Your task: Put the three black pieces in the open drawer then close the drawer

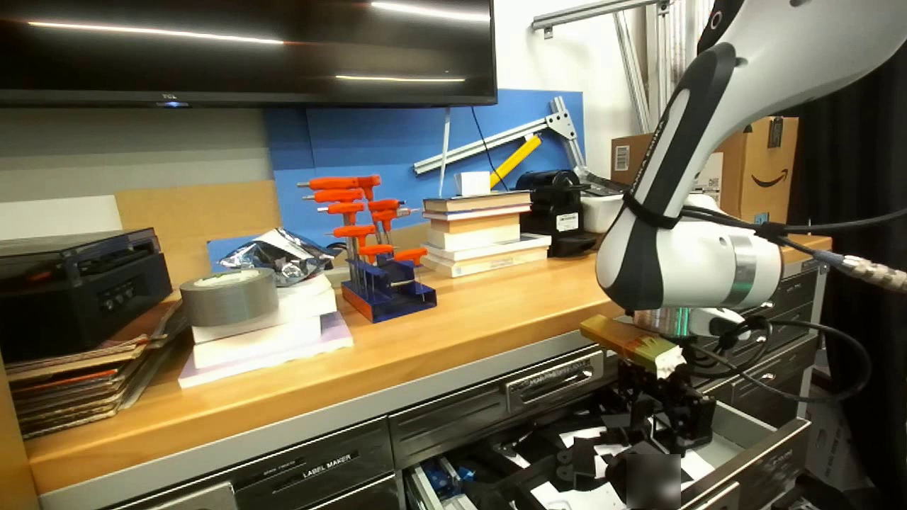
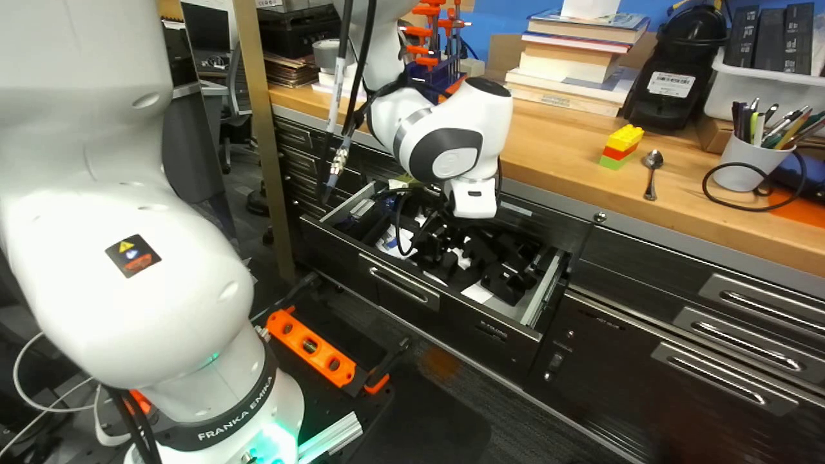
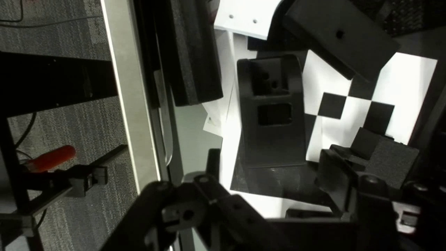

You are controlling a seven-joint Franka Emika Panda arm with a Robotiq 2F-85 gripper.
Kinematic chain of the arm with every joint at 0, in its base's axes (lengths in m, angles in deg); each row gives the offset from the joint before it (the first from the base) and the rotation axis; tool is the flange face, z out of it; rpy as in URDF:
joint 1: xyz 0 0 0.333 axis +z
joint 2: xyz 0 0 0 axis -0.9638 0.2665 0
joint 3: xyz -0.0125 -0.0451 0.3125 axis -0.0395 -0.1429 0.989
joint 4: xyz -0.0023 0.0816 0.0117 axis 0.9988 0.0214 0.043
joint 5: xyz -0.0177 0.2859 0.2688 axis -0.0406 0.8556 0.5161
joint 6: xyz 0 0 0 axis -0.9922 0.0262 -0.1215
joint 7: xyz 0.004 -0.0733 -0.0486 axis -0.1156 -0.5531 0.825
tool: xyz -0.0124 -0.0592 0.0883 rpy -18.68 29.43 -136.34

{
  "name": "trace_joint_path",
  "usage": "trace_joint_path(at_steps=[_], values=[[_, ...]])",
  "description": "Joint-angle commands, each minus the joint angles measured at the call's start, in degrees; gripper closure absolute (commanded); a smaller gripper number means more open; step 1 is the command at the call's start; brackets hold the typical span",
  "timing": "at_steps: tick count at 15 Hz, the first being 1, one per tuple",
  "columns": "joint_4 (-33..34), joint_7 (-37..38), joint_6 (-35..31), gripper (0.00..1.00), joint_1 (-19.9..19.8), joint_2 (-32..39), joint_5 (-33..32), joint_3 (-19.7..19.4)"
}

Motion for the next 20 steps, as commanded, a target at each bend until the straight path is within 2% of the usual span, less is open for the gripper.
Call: trace_joint_path(at_steps=[1,5,11,16,20], values=[[0.53,-0.66,1.75,0.00,-0.09,-0.90,-0.41,0.09],[-2.65,-3.49,1.65,0.00,-0.38,-4.88,-1.05,-0.12],[-6.17,4.57,2.10,0.00,0.38,-8.69,-7.43,-3.40],[-5.27,12.96,11.68,0.00,-0.77,-8.89,-13.87,-4.49],[-3.78,12.88,18.20,0.00,-1.99,-7.48,-12.80,-3.60]])
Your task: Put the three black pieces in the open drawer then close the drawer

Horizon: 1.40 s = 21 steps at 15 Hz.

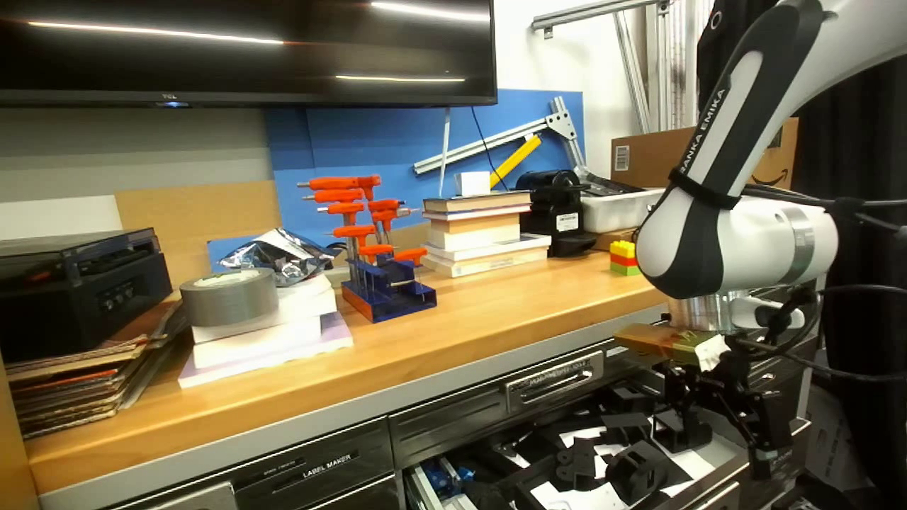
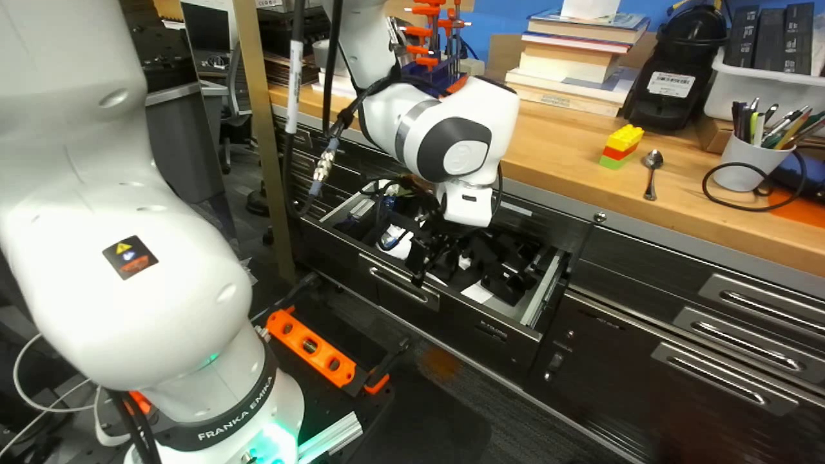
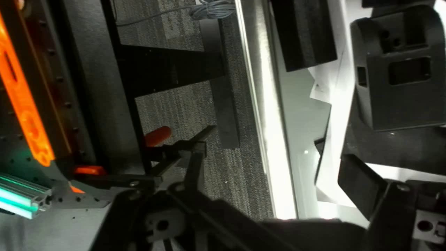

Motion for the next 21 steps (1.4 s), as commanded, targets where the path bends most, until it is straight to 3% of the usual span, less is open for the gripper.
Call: trace_joint_path(at_steps=[1,15,21], values=[[1.13,0.01,4.96,0.00,-1.39,0.09,0.13,0.67],[10.02,-24.18,2.60,0.00,-5.30,13.82,15.21,3.71],[12.35,-49.04,-7.77,0.00,-12.69,18.30,35.93,11.81]])
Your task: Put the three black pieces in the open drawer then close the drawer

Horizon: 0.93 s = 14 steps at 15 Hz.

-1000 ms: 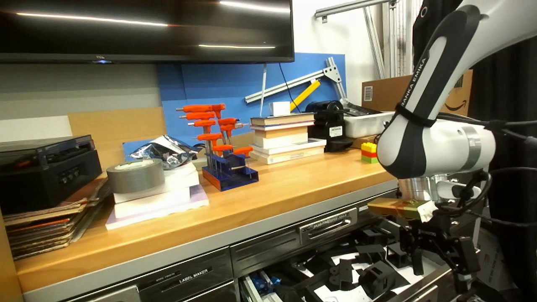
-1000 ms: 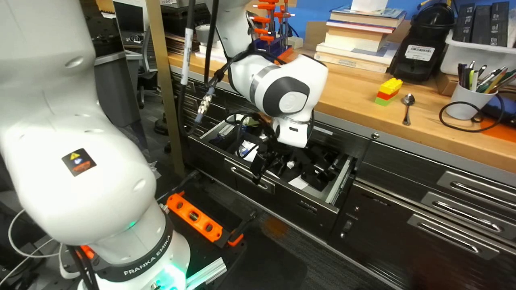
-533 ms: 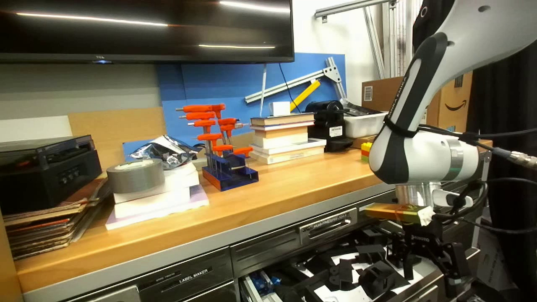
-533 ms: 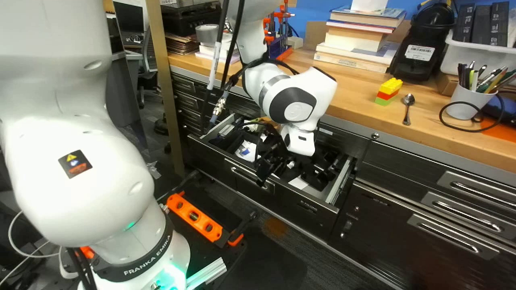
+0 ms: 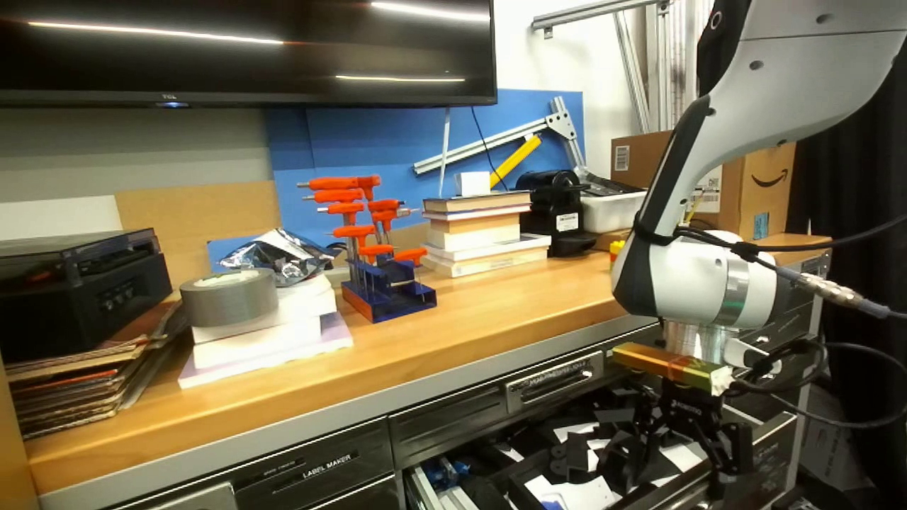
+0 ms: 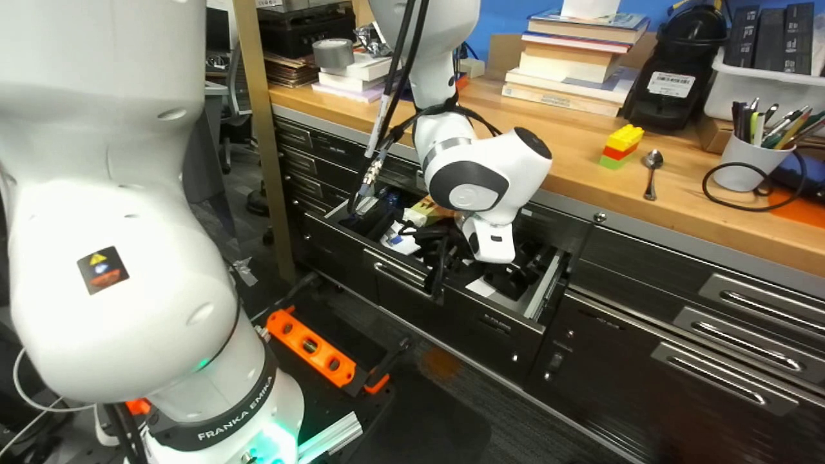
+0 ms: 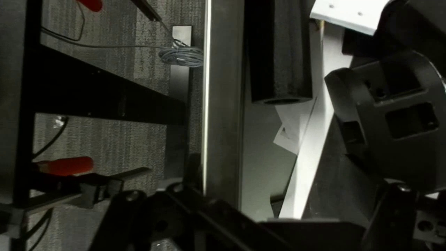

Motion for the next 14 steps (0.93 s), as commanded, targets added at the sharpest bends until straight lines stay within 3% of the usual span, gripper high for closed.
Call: trace_joint_path(at_steps=[1,4,7,11,14], values=[[3.23,-15.78,-6.08,0.00,-6.32,3.60,13.02,6.74],[5.18,-28.96,-8.88,0.00,-11.72,4.91,24.46,12.70],[7.10,-41.32,-9.49,0.00,-14.95,5.78,33.91,16.08],[3.96,-51.23,-11.05,0.00,-16.10,1.60,41.65,17.64],[0.94,-62.84,-13.98,0.00,-17.02,-3.13,53.29,20.05]])
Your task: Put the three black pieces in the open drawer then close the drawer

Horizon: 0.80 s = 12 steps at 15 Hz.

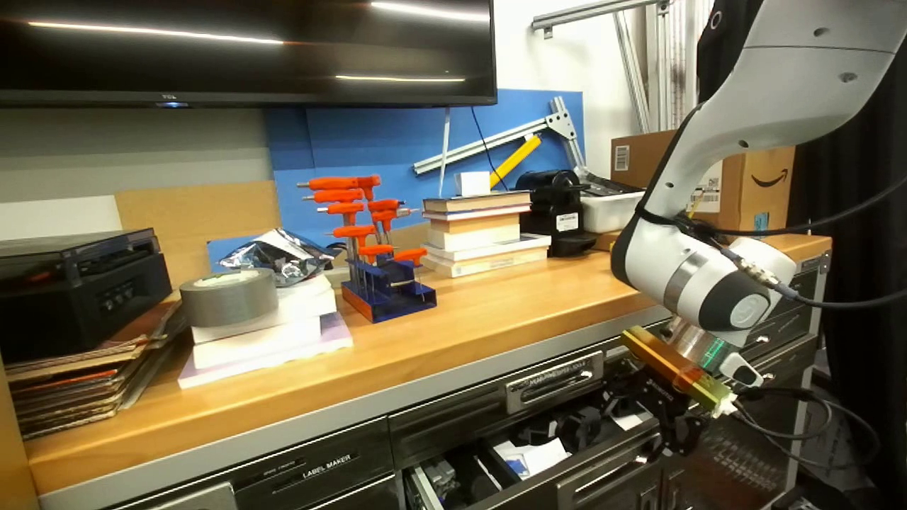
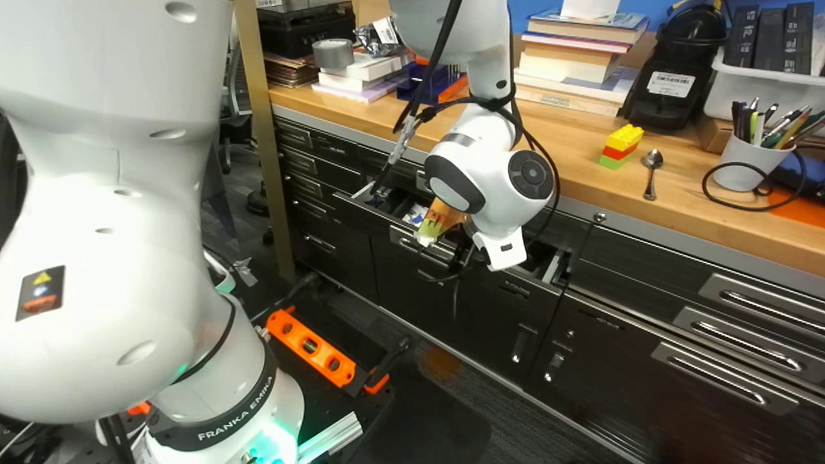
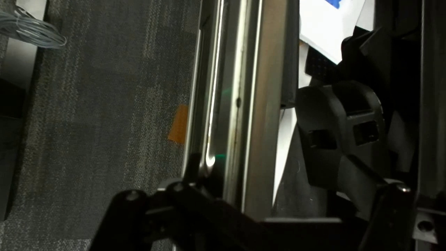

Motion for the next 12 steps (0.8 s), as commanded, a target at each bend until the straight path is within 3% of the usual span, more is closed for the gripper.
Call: trace_joint_path(at_steps=[1,4,9,10,11,12], values=[[-4.11,-14.20,-3.33,0.00,-1.96,-8.13,14.51,3.73],[-7.06,-22.23,-4.52,0.00,-0.75,-13.08,25.19,3.84],[-12.73,-0.49,-15.38,0.00,2.82,-12.55,14.30,5.57],[-13.59,3.64,-15.33,0.00,12.25,-11.89,12.61,-2.84],[-14.51,7.59,-16.37,0.00,13.83,-10.71,10.33,-3.63],[-15.65,11.87,-18.11,0.00,9.95,-9.34,6.92,0.81]])
